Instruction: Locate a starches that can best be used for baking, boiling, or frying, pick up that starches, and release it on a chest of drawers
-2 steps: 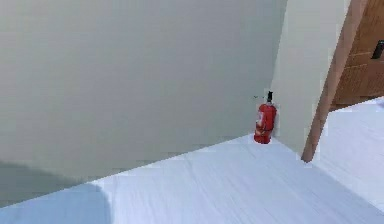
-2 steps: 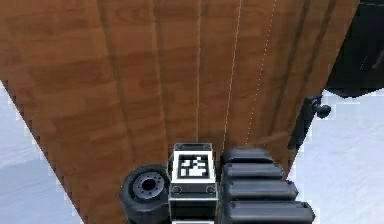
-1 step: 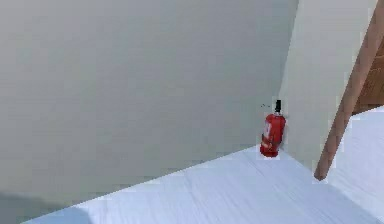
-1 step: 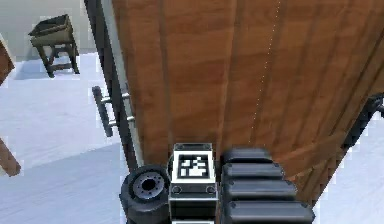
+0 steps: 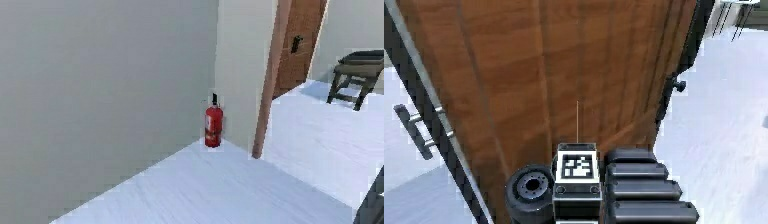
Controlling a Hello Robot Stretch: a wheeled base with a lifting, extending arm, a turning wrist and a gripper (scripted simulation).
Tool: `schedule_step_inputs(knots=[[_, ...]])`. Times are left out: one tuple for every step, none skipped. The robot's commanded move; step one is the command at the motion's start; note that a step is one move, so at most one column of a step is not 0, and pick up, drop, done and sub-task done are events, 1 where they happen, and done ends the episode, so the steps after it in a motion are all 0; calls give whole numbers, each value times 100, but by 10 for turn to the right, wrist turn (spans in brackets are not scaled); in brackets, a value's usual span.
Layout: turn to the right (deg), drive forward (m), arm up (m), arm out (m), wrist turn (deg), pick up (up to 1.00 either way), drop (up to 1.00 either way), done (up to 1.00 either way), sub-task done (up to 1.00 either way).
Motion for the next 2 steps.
schedule_step_inputs(knots=[[0, 25, 0, 0, 0, 0, 0, 0, 0], [420, 0, 0, 0, 0, 0, 0, 0, 0]])
